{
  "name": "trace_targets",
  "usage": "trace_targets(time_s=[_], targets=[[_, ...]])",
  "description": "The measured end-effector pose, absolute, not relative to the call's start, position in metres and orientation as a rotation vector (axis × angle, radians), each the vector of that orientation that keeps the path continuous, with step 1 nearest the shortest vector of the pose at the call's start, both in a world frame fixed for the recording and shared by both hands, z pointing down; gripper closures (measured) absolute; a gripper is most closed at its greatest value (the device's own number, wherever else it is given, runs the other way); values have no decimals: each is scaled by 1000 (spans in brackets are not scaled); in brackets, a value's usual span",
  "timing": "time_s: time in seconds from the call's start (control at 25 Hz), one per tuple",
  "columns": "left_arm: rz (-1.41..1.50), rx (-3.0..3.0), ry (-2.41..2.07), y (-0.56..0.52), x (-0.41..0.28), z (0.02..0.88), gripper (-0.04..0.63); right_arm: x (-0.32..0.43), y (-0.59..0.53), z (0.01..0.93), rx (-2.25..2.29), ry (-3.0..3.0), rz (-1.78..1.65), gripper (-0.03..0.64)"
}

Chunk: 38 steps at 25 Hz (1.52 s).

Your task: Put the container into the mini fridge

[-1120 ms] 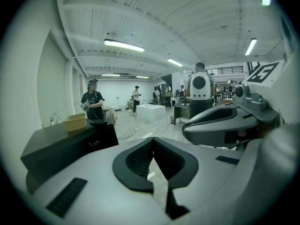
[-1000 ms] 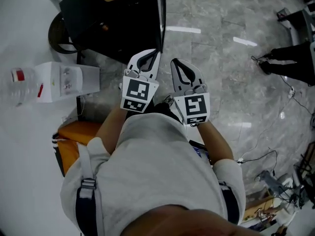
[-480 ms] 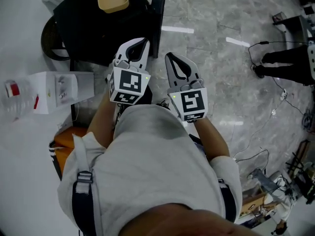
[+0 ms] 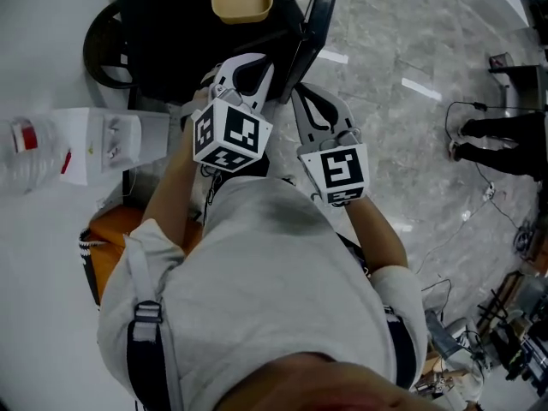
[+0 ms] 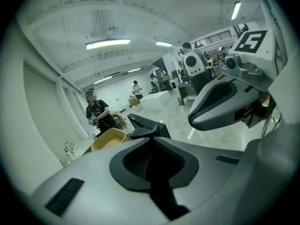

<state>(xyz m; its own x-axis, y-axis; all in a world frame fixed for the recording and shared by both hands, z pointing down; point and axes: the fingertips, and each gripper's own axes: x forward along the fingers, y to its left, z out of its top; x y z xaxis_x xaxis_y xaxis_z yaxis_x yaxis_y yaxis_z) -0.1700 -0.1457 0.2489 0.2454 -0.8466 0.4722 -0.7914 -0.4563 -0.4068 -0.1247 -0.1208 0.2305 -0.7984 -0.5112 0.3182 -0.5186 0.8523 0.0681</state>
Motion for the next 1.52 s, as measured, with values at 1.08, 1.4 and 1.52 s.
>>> trace_targets(time_s=[1.08,1.4,1.52], targets=[[-1703,-2230,961,-211,-265,278,479,-133,-131,235,862,-2722,71,577],[-1731,-2248,892,-222,-262,292,479,-129,-140,240,911,-2700,99,577],[-1749,-2250,870,-224,-261,296,479,-127,-142,242,923,-2692,105,577]])
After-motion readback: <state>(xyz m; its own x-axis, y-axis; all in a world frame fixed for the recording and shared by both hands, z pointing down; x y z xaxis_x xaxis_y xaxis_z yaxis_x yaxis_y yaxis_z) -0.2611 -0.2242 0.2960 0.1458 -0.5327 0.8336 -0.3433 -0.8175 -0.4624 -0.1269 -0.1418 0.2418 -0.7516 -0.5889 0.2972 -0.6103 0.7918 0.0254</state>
